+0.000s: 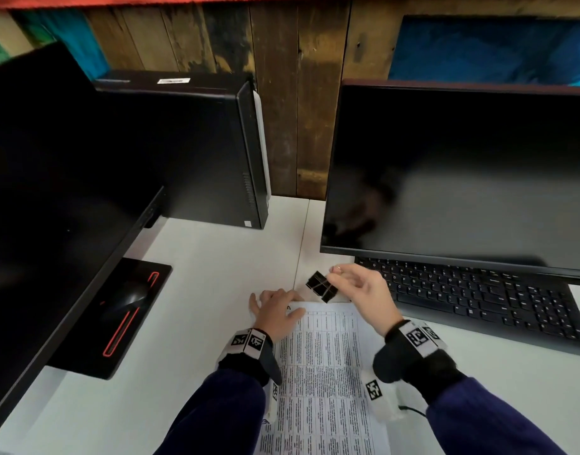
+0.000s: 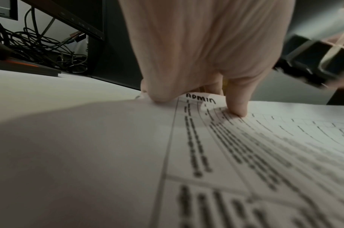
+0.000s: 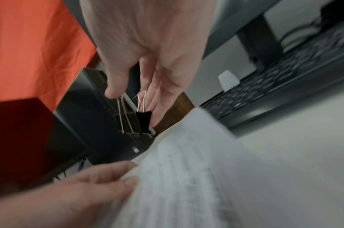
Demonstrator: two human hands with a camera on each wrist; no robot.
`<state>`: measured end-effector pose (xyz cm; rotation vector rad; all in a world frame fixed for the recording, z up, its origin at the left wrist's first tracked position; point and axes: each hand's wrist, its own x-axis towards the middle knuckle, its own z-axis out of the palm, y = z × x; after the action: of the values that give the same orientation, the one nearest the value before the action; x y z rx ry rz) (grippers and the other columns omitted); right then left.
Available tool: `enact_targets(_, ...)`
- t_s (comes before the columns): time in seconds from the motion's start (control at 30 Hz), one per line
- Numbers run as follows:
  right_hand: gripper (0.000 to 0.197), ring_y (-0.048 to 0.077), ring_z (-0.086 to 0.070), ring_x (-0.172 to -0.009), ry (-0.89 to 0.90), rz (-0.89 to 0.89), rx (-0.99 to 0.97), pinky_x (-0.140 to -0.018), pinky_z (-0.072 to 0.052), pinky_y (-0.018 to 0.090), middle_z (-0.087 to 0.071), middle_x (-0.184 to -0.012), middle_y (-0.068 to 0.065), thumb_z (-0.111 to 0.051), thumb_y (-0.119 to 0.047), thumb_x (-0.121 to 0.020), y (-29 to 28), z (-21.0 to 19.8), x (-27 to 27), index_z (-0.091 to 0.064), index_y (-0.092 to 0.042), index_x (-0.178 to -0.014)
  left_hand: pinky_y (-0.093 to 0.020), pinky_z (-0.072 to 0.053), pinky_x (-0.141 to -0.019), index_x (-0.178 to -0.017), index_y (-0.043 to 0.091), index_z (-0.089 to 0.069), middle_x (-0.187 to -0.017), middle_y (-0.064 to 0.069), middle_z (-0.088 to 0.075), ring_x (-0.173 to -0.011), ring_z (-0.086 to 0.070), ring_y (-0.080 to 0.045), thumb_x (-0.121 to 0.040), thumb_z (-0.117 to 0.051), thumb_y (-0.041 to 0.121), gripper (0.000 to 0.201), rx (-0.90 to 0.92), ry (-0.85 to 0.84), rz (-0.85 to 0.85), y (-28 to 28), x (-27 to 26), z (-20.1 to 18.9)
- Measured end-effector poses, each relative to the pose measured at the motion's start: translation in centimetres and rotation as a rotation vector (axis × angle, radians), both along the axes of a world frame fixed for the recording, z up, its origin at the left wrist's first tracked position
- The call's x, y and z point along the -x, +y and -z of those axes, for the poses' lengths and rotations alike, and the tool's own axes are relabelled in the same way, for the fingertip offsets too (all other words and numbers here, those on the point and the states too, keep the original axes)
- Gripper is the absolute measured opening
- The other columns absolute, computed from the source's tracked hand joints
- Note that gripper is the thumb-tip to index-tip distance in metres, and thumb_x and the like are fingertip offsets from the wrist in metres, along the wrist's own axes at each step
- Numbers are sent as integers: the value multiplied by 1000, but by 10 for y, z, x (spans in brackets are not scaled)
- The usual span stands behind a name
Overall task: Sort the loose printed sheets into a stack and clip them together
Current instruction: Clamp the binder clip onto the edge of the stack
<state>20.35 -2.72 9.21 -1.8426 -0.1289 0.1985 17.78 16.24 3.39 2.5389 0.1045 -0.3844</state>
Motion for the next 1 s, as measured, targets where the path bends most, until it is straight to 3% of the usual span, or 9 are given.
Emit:
enact_targets(0.13, 22, 15, -70, -90, -11, -11, 20, -89, -55, 34, -74, -92, 1, -70, -29, -85, 28, 13, -13, -73, -12, -99, -52, 8, -114, -117, 28, -58, -119, 5, -56, -130, -29, -17, -92, -49, 34, 26, 37, -20, -6, 2, 2, -1)
enact_targets(0.3, 22, 17, -69, -89, -4, -68, 88, -80, -52, 18, -74, -92, 6, -68, -26, -86, 32, 21, -17, -73, -9, -99, -52, 8, -114, -117, 24, -59, -118, 5, -57, -130, -30, -17, -92, -49, 37, 29, 37, -12, -1, 3, 1, -1)
enact_targets(0.47, 16, 22, -71, -89, 49, -80, 45, -87, -56, 36, -75, -90, 9, -70, -28, -85, 30, 34, -27, -74, -16, -94, -54, 10, -114, -109, 24, -61, -114, 7, -58, -130, -30, -15, -85, -49, 47, 36, 101, 18, -23, 8, -3, 9)
enact_targets(0.57, 23, 20, -72, -88, 90, -107, 28, -87, -57, 39, -75, -92, 8, -70, -31, -84, 27, 42, -33, -74, -13, -98, -54, 11, -113, -104, 25, -60, -113, 8, -58, -130, -30, -12, -76, -43, 53, 43, 141, 36, -41, 10, -5, 15)
enact_targets(0.73, 27, 24, -71, -91, 246, -237, -29, -86, -57, 35, -73, -103, 18, -63, -19, -91, 21, 44, -49, -69, 0, -109, -53, 11, -115, -110, 24, -61, -114, 10, -57, -131, -27, -11, -91, -51, 37, 25, 180, 47, -53, 10, -4, 6)
enact_targets(0.83, 28, 14, -69, -84, 298, -293, 6, -80, -57, 26, -72, -101, 13, -62, -19, -92, 15, 43, -59, -68, 0, -112, -51, 10, -116, -107, 28, -59, -115, 11, -57, -132, -28, -12, -92, -49, 30, 18, 208, 54, -59, 10, -4, 2)
enact_targets(0.93, 21, 16, -69, -82, 299, -297, 23, -82, -57, 30, -73, -88, 1, -62, -18, -91, 10, 44, -65, -71, -5, -105, -48, 7, -117, -105, 27, -53, -109, 12, -59, -126, -34, -11, -90, -50, 22, 16, 267, 40, -95, 11, -3, 1)
enact_targets(1.0, 22, 16, -69, -81, 288, -291, 28, -80, -57, 28, -73, -87, 0, -61, -18, -92, 10, 45, -65, -71, -4, -106, -47, 5, -117, -108, 25, -52, -109, 11, -60, -125, -36, -11, -90, -50, 19, 19, 277, 33, -102, 11, -3, 0)
